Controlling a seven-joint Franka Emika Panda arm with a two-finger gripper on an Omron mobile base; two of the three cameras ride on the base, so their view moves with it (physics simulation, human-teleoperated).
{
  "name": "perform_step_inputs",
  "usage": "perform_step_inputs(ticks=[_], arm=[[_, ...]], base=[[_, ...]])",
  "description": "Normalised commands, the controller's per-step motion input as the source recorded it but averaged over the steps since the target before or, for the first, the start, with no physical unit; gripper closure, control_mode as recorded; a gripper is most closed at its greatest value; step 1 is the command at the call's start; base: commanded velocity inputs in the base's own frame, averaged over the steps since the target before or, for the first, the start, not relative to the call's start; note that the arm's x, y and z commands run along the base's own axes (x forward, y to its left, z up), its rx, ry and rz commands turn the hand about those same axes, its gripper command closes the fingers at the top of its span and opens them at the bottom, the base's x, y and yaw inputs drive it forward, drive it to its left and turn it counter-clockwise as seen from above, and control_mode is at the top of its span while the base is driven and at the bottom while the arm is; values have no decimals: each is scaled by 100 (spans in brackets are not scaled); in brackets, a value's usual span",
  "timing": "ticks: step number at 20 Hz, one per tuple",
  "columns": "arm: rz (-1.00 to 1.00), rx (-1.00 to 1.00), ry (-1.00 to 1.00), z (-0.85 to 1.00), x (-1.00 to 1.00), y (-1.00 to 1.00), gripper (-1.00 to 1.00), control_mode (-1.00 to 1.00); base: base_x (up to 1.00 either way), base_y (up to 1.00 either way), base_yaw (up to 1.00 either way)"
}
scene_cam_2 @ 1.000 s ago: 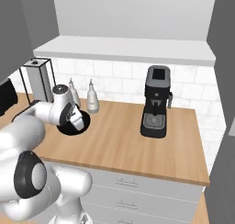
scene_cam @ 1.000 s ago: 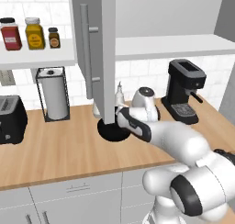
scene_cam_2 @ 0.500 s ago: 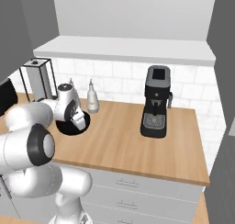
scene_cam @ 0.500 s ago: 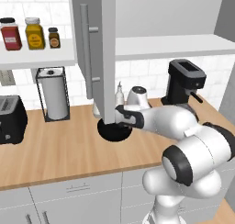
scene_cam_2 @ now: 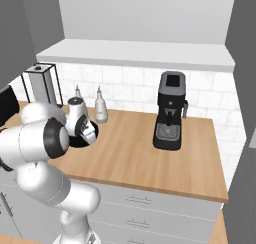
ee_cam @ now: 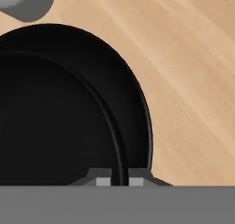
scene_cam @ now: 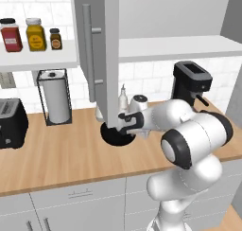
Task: Pick up the bowls on the counter and stack them on top of one another in the open cabinet. Place the smaller bowl on top of the larger bowl.
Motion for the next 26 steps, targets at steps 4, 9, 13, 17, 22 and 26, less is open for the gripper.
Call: perform_step_inputs(ticks=[4,9,13,17,22,26], arm=[[0,0,0,-19,12,0,100,-100],[0,0,0,-6,10,1,-100,-100],[0,0,-12,25,0,0,-100,-100],[0,2,-20,35,0,0,-100,-100],[0,3,0,15,-3,-25,-100,-100],[0,3,0,0,0,-28,-100,-100]], base=[[0,0,0],[0,0,0],[0,0,0],[0,0,0],[0,0,0],[0,0,0]])
